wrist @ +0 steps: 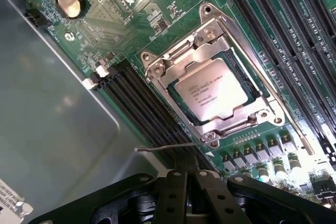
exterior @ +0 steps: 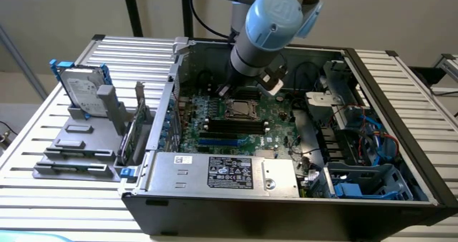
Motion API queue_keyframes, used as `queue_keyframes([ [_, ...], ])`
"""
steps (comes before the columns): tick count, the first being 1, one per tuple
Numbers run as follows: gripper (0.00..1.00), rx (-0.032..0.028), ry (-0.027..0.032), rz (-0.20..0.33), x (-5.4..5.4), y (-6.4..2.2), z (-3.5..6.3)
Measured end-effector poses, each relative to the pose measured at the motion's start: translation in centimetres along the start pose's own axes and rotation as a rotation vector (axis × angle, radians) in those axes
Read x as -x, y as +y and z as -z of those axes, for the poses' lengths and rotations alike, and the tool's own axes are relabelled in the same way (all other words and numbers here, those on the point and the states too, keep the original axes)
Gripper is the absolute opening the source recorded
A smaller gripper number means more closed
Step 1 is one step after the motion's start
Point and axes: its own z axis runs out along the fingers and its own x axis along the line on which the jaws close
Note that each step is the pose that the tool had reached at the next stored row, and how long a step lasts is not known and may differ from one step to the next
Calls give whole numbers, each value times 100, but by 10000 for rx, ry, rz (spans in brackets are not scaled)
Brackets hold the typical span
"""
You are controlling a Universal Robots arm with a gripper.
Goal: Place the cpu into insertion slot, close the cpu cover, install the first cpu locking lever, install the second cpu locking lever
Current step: 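Install the first cpu locking lever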
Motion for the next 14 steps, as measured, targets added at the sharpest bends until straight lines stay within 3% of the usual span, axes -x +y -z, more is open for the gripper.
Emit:
queue_keyframes([
  [14, 11, 31, -25, -4, 17, 22, -76],
])
